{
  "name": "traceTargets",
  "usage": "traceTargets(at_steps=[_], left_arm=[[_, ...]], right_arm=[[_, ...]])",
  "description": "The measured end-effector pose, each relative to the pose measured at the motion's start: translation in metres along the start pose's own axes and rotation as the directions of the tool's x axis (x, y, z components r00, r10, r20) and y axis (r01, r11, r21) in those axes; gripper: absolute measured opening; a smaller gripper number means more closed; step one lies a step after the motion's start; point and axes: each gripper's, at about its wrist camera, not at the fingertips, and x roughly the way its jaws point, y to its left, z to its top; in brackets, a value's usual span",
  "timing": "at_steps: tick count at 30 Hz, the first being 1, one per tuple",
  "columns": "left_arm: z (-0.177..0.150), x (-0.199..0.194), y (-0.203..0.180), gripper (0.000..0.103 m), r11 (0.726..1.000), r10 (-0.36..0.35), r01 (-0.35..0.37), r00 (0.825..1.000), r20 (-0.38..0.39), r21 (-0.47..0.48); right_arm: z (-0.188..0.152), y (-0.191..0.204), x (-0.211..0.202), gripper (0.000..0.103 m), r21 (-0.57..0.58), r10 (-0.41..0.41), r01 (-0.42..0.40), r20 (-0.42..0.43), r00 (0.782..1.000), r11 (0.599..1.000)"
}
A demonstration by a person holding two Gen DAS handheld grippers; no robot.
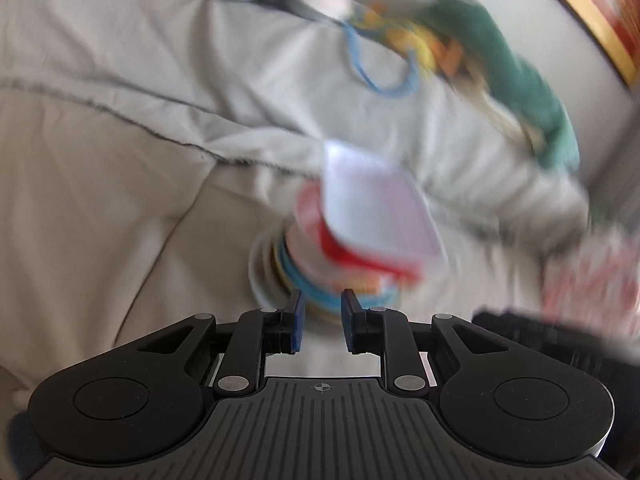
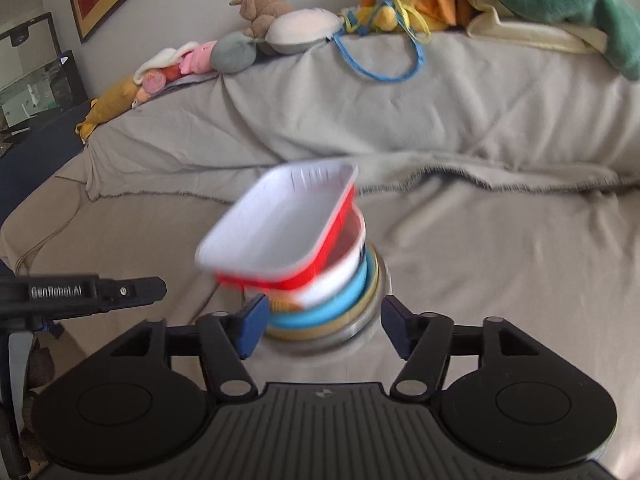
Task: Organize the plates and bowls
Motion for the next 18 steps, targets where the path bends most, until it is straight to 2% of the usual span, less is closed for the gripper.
traceTargets(at_steps=[1, 4, 8, 11, 15, 18], left_arm=[[-0.011, -0.004, -0.01, 0.022, 0.999, 0.015, -0.014, 1.0, -0.015, 0.041], [-0.041, -0.013, -0.035, 0.016, 0.993, 0.029, -0.024, 0.999, -0.037, 0.117], [-0.063, -0.024, -0.054, 0.016, 0.987, 0.047, -0.047, 0.999, 0.005, 0.154], [-0.07, -0.023, -0.065, 0.016, 0.982, 0.07, -0.065, 0.997, -0.022, 0.176], [-0.076, -0.023, -0.076, 0.017, 0.978, 0.034, -0.025, 0.999, -0.043, 0.207], [-0.076, -0.021, -0.076, 0.017, 0.978, 0.036, -0.026, 0.998, -0.046, 0.206]], right_arm=[[-0.01, -0.002, -0.006, 0.07, 0.021, 0.0, 0.0, -0.014, 1.0, 1.0], [-0.041, -0.004, -0.02, 0.071, 0.057, 0.001, 0.003, -0.065, 0.998, 0.998], [-0.071, 0.002, -0.03, 0.071, -0.001, -0.052, 0.052, -0.086, 0.995, 0.999], [-0.074, 0.002, -0.04, 0.072, 0.002, -0.07, 0.07, -0.058, 0.996, 0.998], [-0.074, 0.005, -0.043, 0.074, -0.014, -0.067, 0.067, -0.048, 0.997, 0.998], [-0.077, 0.007, -0.04, 0.074, -0.035, -0.08, 0.078, -0.057, 0.995, 0.996]])
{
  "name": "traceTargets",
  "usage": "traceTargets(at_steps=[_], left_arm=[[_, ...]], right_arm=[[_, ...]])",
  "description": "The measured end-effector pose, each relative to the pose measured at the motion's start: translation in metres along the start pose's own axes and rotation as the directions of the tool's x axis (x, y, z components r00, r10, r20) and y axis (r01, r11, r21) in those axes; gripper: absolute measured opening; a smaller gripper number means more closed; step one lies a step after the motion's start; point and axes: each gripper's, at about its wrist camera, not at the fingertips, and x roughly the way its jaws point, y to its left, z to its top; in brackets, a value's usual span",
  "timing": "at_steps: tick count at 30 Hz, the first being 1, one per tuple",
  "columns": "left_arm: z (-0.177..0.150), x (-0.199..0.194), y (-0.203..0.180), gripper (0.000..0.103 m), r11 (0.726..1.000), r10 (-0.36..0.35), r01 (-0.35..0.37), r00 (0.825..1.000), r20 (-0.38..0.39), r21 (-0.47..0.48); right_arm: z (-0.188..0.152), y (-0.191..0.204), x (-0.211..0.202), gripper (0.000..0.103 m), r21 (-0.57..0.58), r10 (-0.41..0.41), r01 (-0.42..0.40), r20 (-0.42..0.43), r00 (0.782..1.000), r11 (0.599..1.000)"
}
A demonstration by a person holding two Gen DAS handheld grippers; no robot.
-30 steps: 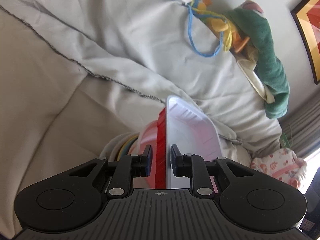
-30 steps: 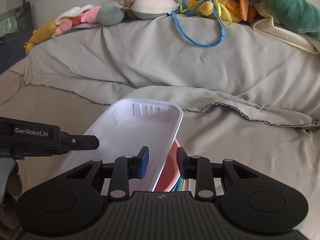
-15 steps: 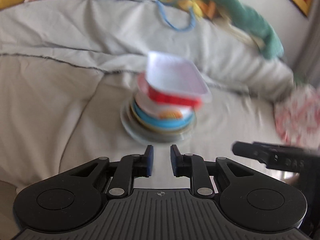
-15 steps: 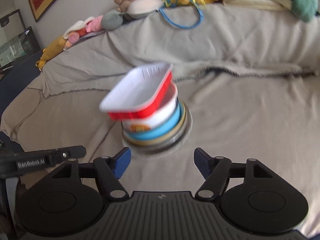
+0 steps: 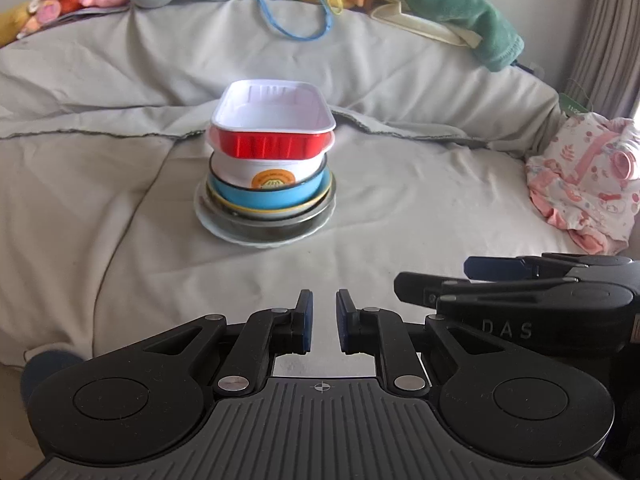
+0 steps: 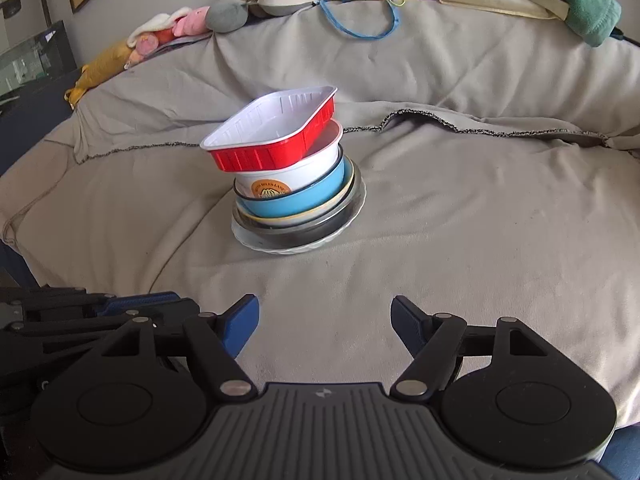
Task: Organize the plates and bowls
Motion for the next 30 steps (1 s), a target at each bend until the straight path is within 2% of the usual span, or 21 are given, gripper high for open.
traceTargets(at_steps=[7, 30], left_arm=[[0.0014, 0.0036, 0.0024, 0.016, 0.999, 0.043, -0.043, 0.999, -0.017, -0.021], [0.0049, 0.0075, 0.0056, 0.017, 0.999, 0.038, -0.038, 0.999, -0.031, -0.009]], right_arm=[[-0.0015, -0.0031, 0.0024, 0.074, 0.008, 0.002, -0.002, -0.013, 1.0, 1.0], [-0.0029, -0.0044, 0.0085, 0.074, 0.007, 0.01, -0.01, -0.035, 0.999, 1.0]])
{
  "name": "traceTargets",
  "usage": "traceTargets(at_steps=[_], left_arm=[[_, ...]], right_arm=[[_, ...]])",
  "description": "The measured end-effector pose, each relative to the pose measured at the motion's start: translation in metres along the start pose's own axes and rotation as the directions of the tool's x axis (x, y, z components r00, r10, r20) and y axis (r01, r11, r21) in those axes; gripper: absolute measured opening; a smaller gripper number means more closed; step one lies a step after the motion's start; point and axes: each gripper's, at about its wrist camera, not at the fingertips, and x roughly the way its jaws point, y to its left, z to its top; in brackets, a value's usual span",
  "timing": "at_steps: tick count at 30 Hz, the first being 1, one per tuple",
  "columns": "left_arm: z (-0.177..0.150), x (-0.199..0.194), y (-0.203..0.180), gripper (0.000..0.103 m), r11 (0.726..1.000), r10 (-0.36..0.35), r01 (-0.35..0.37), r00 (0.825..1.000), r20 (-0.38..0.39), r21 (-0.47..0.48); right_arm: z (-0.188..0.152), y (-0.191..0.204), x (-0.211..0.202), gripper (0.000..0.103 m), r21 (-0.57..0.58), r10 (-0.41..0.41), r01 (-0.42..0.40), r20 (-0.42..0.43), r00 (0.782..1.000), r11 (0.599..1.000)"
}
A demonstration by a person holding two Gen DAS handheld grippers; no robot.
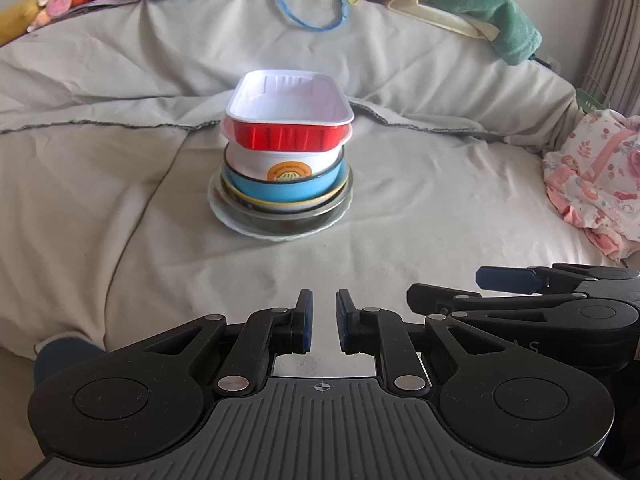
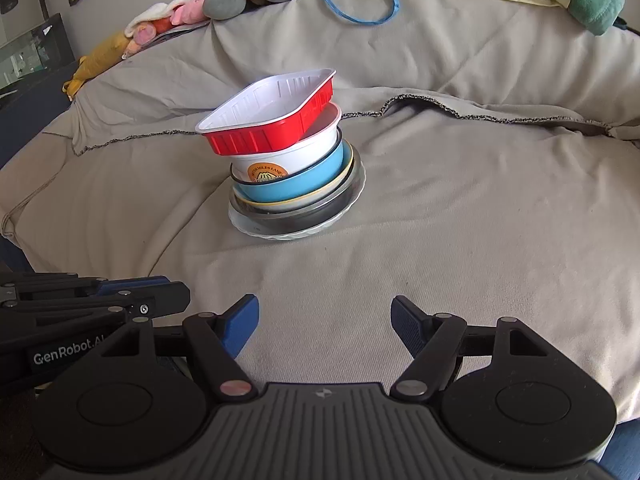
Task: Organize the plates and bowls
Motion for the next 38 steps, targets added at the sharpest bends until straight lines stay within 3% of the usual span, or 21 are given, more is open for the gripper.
traceTargets(at_steps=[23, 38], left_arm=[[-0.002, -0.001, -0.002, 0.016, 1.0, 0.002, -0.002, 1.0, -0.003, -0.005], [0.006, 0.015, 0.0, 0.014, 1.0, 0.013, -0.013, 1.0, -0.013, -0.024]], right_arm=[[-0.003, 0.001, 0.0, 0.074, 0.001, 0.009, -0.009, 0.006, 1.0, 1.0], [0.003, -0.01, 0.01, 0.074, 0.037, 0.074, -0.074, -0.016, 0.997, 0.997]])
